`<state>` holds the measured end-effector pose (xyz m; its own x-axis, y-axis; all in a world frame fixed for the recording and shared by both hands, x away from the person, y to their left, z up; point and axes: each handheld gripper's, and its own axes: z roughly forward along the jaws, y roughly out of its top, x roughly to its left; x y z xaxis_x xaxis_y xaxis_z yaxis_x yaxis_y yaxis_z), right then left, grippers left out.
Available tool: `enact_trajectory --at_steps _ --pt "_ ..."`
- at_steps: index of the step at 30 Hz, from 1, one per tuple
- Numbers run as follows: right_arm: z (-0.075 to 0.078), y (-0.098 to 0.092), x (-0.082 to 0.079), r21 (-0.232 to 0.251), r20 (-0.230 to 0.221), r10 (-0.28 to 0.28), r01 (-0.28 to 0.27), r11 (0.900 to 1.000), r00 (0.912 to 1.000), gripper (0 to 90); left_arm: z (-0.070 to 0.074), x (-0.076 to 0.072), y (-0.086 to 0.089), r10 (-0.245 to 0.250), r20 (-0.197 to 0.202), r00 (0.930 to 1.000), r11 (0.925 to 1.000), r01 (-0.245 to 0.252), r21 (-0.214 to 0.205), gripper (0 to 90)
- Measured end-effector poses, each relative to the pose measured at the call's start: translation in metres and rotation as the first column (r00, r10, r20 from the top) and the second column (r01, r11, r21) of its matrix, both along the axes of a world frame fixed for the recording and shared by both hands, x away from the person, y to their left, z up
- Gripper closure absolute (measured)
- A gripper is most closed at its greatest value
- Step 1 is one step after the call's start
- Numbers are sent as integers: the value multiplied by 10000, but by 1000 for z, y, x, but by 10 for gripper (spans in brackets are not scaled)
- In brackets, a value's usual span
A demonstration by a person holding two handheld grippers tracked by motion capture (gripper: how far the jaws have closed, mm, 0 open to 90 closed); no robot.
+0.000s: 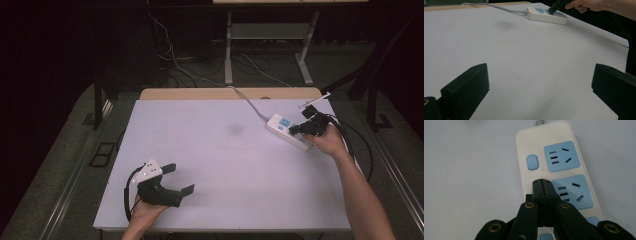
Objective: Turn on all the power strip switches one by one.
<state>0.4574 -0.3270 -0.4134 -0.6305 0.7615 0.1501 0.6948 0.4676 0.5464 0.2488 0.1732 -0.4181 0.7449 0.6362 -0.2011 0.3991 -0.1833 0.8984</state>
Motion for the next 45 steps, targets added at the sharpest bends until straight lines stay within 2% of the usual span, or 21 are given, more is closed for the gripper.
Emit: enact_trajectory --at_steps 5,15,18,21,25,28,34,36,42,45 --pt "1 3 -1 -279 121 37 -34 9996 9999 900 0 1 0 -6 -7 10000 10000 6 13 0" --pt "-3 -5 -3 615 80 -422 416 9972 9991 900 0 2 3 87 -67 9999 9999 -87 -83 0" --pt "-3 -4 -4 480 128 -396 390 9981 9991 900 0 2 3 85 -69 9999 9999 -86 -112 0" --pt "-1 -5 -3 573 63 -512 507 9971 9987 900 0 1 3 93 -67 9999 9999 -94 -121 0" --pt "1 -5 -2 370 -71 -543 546 9978 9985 900 0 1 4 126 -76 9999 9998 -127 -161 0" --pt "6 -8 -3 646 -26 -545 545 9964 9985 900 0 2 5 117 -103 9999 9998 -119 -144 0" --pt "14 -10 -2 833 -1 -657 654 9944 9978 900 0 1 5 129 -107 9999 9998 -130 -135 0" --pt "23 -10 -1 1041 161 -703 683 9922 9974 900 0 1 5 122 -112 9999 9998 -124 -161 0" --pt "39 -5 5 944 294 -567 537 9941 9980 900 0 2 4 116 -112 9999 9998 -117 -150 0" --pt "41 -3 7 875 357 -503 471 9951 9981 900 0 1 5 115 -100 9999 9998 -116 -144 0"
